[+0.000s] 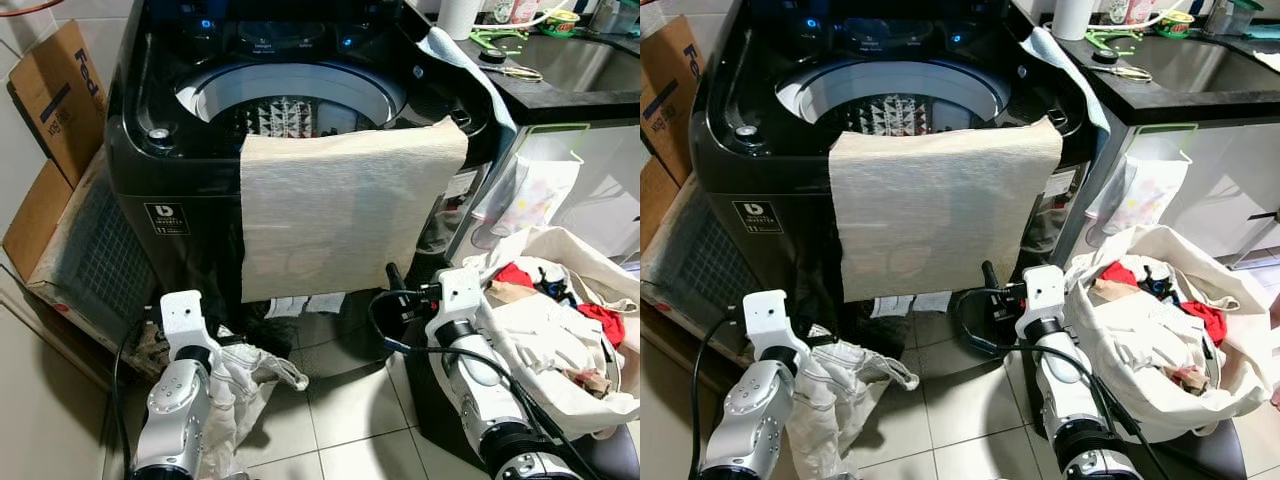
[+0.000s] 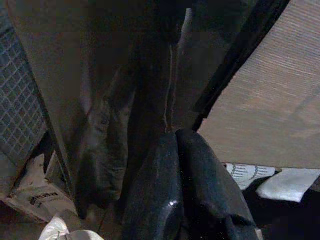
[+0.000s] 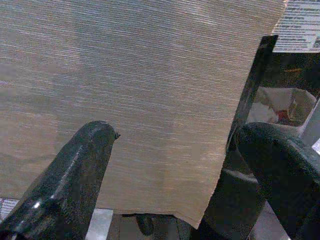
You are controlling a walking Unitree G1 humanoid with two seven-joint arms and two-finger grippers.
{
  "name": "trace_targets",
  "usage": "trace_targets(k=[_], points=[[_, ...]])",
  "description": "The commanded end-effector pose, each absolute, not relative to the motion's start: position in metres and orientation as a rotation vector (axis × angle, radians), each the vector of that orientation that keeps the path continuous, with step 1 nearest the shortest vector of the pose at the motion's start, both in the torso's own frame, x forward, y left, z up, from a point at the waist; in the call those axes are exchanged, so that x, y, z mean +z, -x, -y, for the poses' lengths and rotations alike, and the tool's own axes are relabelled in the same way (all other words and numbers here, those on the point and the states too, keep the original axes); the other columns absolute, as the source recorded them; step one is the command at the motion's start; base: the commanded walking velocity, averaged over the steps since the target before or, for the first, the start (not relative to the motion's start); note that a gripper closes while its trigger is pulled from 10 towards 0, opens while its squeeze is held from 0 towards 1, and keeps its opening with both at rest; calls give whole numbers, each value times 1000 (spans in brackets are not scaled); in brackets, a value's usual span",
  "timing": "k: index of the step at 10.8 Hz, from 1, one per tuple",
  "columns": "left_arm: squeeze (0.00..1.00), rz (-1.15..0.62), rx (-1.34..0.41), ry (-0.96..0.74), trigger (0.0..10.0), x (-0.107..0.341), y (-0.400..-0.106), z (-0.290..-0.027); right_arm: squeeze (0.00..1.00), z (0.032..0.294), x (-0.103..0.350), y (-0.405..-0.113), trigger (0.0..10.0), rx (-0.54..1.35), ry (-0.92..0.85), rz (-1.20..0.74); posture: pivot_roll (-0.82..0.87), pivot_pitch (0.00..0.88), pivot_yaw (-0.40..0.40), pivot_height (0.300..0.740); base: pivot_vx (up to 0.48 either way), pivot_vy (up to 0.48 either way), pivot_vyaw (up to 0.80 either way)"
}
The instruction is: Clothes washing
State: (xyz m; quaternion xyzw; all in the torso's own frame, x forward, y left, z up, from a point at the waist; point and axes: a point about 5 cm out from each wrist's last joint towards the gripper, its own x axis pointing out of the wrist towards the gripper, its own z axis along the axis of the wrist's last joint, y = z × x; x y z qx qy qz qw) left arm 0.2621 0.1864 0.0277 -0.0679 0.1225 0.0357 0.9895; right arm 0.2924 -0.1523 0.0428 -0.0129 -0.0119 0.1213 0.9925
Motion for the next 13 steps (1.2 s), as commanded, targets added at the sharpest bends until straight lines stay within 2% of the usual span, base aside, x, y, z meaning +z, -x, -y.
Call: trace_targets(k=[1, 10, 13], points=[[0, -210, 56, 122, 10000, 35, -269, -185, 0, 151, 44, -295, 10000, 250, 35, 15, 65, 0, -4, 740, 0, 0, 0], [0, -209, 60, 110, 10000, 36, -272, -187, 0, 152, 42, -297, 10000, 234, 56, -17, 64, 0, -3, 740, 0, 0, 0], [0, -207, 109, 131, 10000, 36, -273, -194, 0, 152, 45, -300, 10000, 237, 63, -9, 64, 0, -9, 740, 0, 0, 0]])
